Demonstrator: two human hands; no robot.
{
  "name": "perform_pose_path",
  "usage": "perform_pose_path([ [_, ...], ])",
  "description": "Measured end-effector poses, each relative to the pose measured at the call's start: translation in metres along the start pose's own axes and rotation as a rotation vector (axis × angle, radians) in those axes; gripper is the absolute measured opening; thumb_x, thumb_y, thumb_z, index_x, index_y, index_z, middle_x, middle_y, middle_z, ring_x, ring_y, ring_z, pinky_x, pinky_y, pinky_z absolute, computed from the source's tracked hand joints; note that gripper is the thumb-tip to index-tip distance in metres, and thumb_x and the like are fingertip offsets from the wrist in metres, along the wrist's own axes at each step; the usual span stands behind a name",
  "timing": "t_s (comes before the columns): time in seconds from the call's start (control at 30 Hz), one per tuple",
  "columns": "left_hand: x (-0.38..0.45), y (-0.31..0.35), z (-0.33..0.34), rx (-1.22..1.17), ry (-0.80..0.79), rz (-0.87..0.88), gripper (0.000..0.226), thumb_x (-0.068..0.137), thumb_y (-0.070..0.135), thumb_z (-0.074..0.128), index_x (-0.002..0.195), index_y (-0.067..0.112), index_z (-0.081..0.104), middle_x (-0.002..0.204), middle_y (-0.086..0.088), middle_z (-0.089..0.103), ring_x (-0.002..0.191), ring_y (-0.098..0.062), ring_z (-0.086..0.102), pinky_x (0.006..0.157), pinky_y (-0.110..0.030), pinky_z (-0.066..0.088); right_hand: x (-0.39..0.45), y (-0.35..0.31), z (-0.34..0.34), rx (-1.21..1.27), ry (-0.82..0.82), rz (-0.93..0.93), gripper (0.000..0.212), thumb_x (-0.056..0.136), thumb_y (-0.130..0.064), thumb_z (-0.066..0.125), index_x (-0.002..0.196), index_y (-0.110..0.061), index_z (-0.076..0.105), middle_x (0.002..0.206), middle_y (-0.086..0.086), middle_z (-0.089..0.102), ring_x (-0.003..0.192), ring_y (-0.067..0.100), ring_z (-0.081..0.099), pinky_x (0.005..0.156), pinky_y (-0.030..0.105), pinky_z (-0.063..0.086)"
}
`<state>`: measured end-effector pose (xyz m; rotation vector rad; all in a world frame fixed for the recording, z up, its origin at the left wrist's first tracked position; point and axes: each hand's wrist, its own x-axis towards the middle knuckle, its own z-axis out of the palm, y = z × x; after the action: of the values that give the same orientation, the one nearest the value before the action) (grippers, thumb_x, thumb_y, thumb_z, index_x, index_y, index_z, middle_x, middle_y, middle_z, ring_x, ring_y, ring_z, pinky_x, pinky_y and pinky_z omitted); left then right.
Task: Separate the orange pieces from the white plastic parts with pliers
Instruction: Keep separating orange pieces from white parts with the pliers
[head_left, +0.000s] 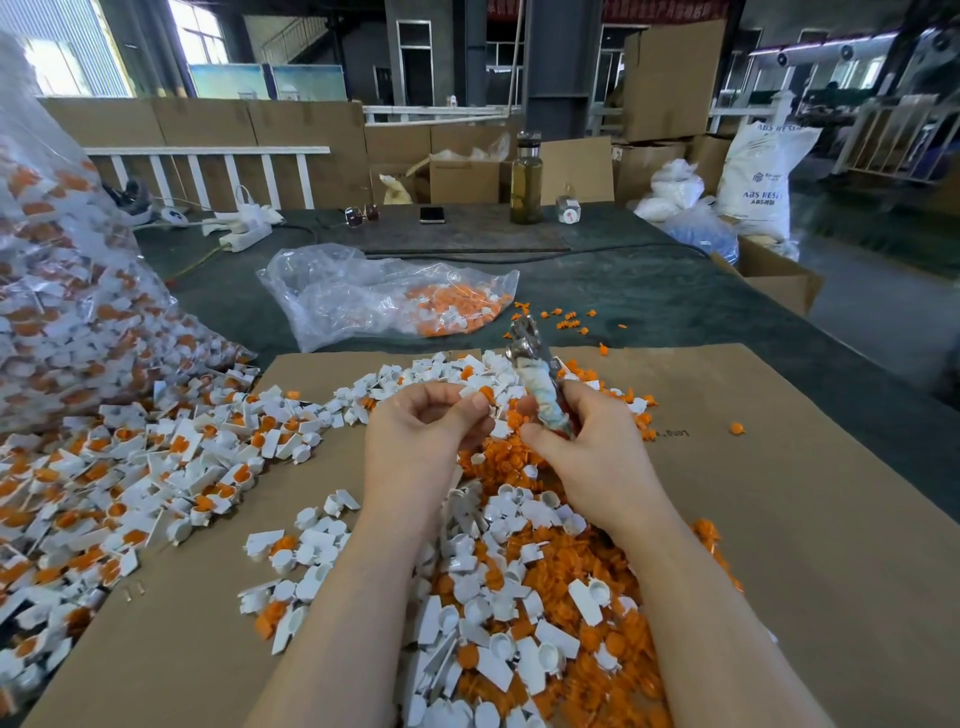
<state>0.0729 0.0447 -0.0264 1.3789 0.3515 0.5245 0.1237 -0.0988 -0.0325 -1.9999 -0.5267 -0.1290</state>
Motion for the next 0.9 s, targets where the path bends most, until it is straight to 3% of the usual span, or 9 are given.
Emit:
perform_pose_path([
  [0.1,0.002,0.000,-0.003,0.009,-0.012,0.035,0.007,0.084,0.006,0.074,0.086,0.006,0.068,0.068,-0.003,0.074,0.066,-0.014,0.073,0.064,-0.022,0.059,-0.001,-0.001,-0.005,0.002,-0.109,-0.024,0.010,0.086,-0.022,0.068,0.095,-0.021,0.064,0.087,-0.002,0.066,0.079,0.015,0.062,0.073,0.042,0.055],
  [0.2,0.002,-0.001,-0.006,-0.022,-0.023,0.061,0.006,0.085,0.005,0.073,0.086,0.006,0.068,0.067,-0.001,0.073,0.065,-0.012,0.072,0.061,-0.019,0.056,-0.003,-0.002,-0.008,-0.016,-0.234,-0.043,0.012,0.084,-0.023,0.069,0.087,-0.028,0.059,0.074,-0.012,0.059,0.067,0.004,0.056,0.059,0.021,0.045],
  [0.37,0.004,0.001,-0.012,-0.061,-0.067,0.102,0.008,0.087,0.004,0.070,0.083,0.010,0.067,0.065,0.003,0.070,0.064,-0.011,0.071,0.063,-0.019,0.056,-0.004,-0.005,-0.008,-0.042,-0.364,-0.037,0.019,0.085,-0.022,0.069,0.100,-0.013,0.061,0.090,0.006,0.064,0.080,0.021,0.061,0.076,0.044,0.050],
  [0.5,0.006,0.000,-0.014,-0.061,-0.092,0.119,0.007,0.087,0.004,0.070,0.084,0.010,0.068,0.068,0.004,0.070,0.064,-0.011,0.070,0.065,-0.020,0.057,-0.004,-0.003,-0.007,-0.045,-0.393,-0.041,0.017,0.086,-0.022,0.068,0.101,-0.022,0.062,0.090,-0.007,0.065,0.081,0.010,0.062,0.076,0.036,0.052],
  [0.63,0.007,-0.001,-0.016,-0.060,-0.097,0.122,0.005,0.087,0.004,0.069,0.086,0.008,0.068,0.070,0.004,0.070,0.065,-0.011,0.069,0.066,-0.021,0.057,-0.004,-0.001,-0.005,-0.067,-0.379,-0.070,0.021,0.086,-0.016,0.065,0.087,-0.036,0.057,0.074,-0.026,0.062,0.068,-0.002,0.059,0.056,0.013,0.043],
  [0.73,0.006,-0.001,-0.015,-0.058,-0.094,0.133,0.006,0.088,0.003,0.068,0.085,0.008,0.067,0.067,0.005,0.069,0.063,-0.009,0.068,0.066,-0.021,0.057,-0.004,0.000,-0.003,-0.082,-0.358,-0.080,0.030,0.083,-0.009,0.060,0.075,-0.038,0.052,0.061,-0.025,0.058,0.052,0.002,0.053,0.046,0.017,0.039],
  [0.9,0.004,0.001,-0.012,-0.072,-0.080,0.146,0.008,0.089,0.002,0.067,0.084,0.008,0.067,0.066,0.007,0.069,0.061,-0.007,0.067,0.065,-0.019,0.056,-0.004,0.001,0.000,-0.082,-0.331,-0.076,0.029,0.079,-0.008,0.055,0.072,-0.036,0.053,0.057,-0.020,0.055,0.047,0.005,0.048,0.046,0.027,0.038],
])
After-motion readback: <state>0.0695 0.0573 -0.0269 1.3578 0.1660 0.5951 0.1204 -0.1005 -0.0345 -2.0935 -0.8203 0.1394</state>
